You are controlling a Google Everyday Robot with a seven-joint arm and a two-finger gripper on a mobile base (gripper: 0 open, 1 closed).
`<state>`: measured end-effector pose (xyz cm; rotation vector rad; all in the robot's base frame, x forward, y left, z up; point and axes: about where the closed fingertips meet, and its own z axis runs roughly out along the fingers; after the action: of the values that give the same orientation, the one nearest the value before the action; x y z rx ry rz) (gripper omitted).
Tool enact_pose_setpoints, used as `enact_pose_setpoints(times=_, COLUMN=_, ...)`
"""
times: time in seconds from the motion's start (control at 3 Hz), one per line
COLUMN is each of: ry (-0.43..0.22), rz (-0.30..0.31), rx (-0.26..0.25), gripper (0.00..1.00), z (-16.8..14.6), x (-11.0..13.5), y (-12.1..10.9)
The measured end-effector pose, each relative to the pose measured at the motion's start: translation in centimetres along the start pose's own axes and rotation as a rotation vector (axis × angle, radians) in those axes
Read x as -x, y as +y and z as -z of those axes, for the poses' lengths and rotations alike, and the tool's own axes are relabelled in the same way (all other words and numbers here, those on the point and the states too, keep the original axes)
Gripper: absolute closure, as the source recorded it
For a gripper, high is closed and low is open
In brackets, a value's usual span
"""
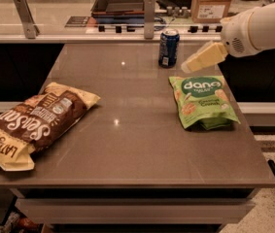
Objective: Move pepsi can near brown chip bag
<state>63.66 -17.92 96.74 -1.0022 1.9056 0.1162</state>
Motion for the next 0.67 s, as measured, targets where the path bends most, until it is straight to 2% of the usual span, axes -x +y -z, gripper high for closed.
enact_pose_setpoints(times=0.33, ry=-0.132, rz=-0.041, rx=-0.074, gripper=0.0, z=-3.6, x=1.0, y=-3.2)
enact_pose_setpoints(times=0.67, ry=-0.168, rz=-0.048, rx=-0.122, gripper=0.0, z=-4.0, x=1.6, y=-4.5)
